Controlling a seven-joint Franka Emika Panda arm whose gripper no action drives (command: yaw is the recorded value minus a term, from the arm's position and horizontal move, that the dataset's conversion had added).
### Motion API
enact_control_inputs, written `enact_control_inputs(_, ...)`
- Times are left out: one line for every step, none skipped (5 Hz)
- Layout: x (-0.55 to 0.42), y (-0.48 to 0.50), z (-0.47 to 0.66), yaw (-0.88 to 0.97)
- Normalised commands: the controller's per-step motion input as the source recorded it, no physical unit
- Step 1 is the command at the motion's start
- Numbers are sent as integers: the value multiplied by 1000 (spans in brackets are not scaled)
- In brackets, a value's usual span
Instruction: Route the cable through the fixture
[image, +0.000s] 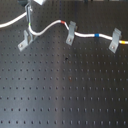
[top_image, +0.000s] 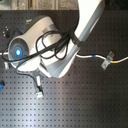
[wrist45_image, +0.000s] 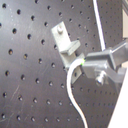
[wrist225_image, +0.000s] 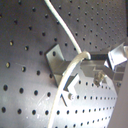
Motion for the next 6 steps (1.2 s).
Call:
enact_control_inputs(-72, 234, 165, 0)
enact_control_inputs(145, 210, 80, 166)
enact_control_inputs(169, 68, 47, 134)
enact_control_inputs(371, -294, 12, 140)
enact_control_inputs(392, -396, 7, 169)
enact_control_inputs(-62, -68, -1, 0)
